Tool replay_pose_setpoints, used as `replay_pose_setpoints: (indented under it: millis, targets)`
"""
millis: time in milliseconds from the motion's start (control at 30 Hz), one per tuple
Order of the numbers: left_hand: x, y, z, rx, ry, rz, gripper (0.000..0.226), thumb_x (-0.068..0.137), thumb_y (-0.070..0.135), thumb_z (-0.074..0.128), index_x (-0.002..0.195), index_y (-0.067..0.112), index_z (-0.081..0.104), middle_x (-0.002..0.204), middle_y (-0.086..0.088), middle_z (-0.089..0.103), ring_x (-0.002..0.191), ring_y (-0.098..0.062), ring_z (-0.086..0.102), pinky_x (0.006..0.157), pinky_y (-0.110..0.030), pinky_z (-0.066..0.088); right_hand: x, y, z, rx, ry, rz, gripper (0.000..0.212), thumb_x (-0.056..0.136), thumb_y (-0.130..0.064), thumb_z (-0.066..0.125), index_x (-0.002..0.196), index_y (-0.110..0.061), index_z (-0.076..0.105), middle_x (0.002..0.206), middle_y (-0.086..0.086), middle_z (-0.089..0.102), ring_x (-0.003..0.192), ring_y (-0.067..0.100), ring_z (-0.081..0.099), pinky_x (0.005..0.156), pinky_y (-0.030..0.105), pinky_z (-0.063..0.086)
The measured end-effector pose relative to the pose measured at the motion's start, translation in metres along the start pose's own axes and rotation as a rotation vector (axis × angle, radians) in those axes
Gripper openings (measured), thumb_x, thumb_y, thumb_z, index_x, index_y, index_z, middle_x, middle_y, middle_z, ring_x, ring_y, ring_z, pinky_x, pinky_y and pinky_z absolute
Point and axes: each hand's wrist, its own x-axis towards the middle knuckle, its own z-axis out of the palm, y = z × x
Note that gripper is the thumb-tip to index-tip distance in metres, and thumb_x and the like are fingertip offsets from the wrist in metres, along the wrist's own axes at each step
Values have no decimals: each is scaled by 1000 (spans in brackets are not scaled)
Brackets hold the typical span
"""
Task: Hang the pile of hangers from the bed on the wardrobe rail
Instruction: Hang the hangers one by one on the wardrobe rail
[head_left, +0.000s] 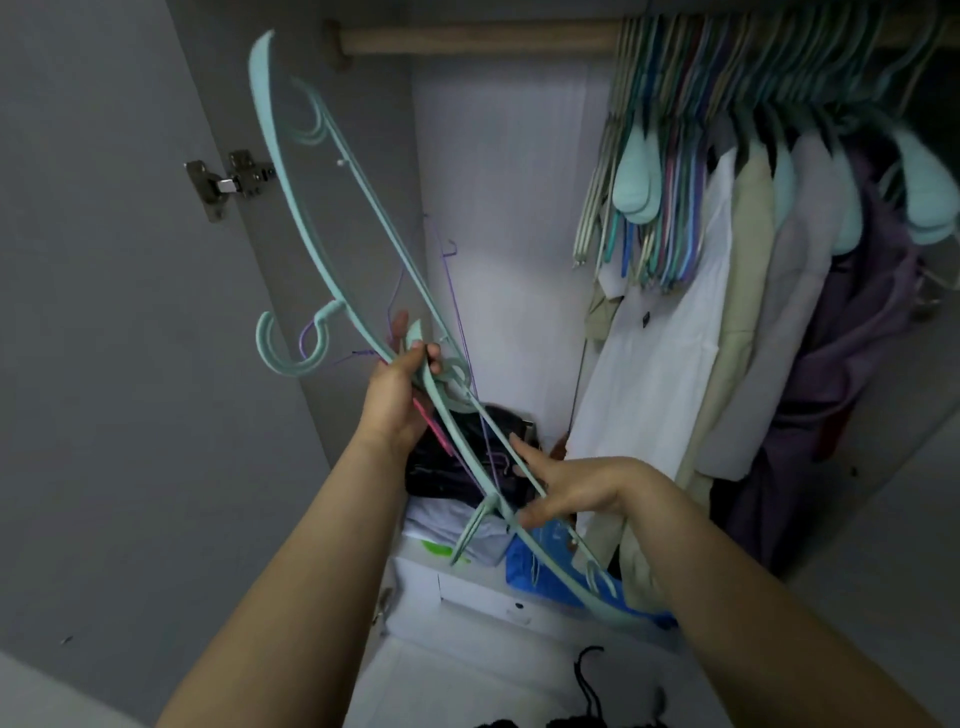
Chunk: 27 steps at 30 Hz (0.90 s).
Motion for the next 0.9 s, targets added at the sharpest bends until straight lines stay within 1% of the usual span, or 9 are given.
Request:
replay_pose_setpoints:
  millis: [100, 200, 300, 433, 533, 600, 733, 800, 900]
  targets:
    - [0, -6, 6, -4, 27, 25, 25, 103, 7, 40, 110, 28, 53, 72, -3, 58, 59, -13, 47, 51, -26, 47, -3, 16, 10, -189, 28, 79, 134, 68, -54, 78, 142, -33, -32, 160, -1, -8, 145, 17, 15, 118, 32, 23]
    - [5, -11, 10, 3, 44, 32, 21, 103, 13, 42, 117, 26, 51, 73, -3, 66, 61, -14, 50, 55, -26, 45, -4, 26, 20, -253, 104, 102, 133, 70, -52, 77, 142, -31, -32, 160, 1, 7, 143, 19, 23, 115, 33, 28]
    - [11, -12, 13, 39, 58, 13, 26, 104, 22, 43, 130, 22, 46, 85, -7, 73, 61, -14, 56, 59, -28, 49, -9, 39, 21, -101, 134, 32, 119, 78, -30, 76, 146, -36, -22, 157, -1, 20, 134, 20, 37, 109, 34, 38]
    - [12, -10, 14, 79, 49, 11, 22, 104, 27, 41, 114, 13, 54, 100, -11, 73, 60, -17, 65, 58, -28, 55, -23, 59, 14, 197, 87, -107, 110, 82, 1, 68, 149, -38, -10, 158, -4, 13, 139, 13, 24, 106, 28, 41]
    - [12, -12, 12, 81, 55, 18, 30, 104, 30, 41, 124, 11, 51, 102, -10, 74, 74, -22, 71, 66, -34, 58, -34, 70, 5, 272, 70, -153, 107, 81, 9, 65, 151, -32, -5, 157, -4, 13, 137, 8, 22, 96, 20, 45]
    - [13, -14, 11, 96, 57, 28, 34, 103, 32, 42, 132, 12, 48, 102, -9, 75, 86, -23, 71, 75, -37, 59, -42, 78, -4, 302, 36, -183, 105, 76, 1, 70, 152, -29, 5, 156, -5, 20, 141, 10, 24, 92, 21, 47]
    - [12, -20, 9, 179, 74, 35, 30, 104, 28, 41, 125, 12, 56, 105, -6, 73, 95, -22, 70, 72, -34, 56, -59, 87, -19, 344, 29, -204, 89, 71, -16, 73, 147, -14, 28, 148, 1, 37, 130, 8, 41, 107, 27, 38]
    - [13, -24, 5, 200, 100, 19, 24, 104, 20, 41, 115, 15, 62, 107, -4, 72, 101, -21, 68, 74, -35, 55, -66, 91, -27, 480, 64, -218, 86, 62, -31, 79, 137, -7, 44, 136, 11, 48, 111, 11, 52, 94, 25, 43]
    - [14, -26, -1, 195, 122, -3, 25, 103, 13, 40, 109, 18, 64, 105, -3, 71, 93, -16, 69, 77, -32, 53, -71, 94, -34, 608, 19, -238, 81, 58, -53, 80, 125, -12, 58, 132, 8, 59, 101, 16, 57, 80, 26, 47]
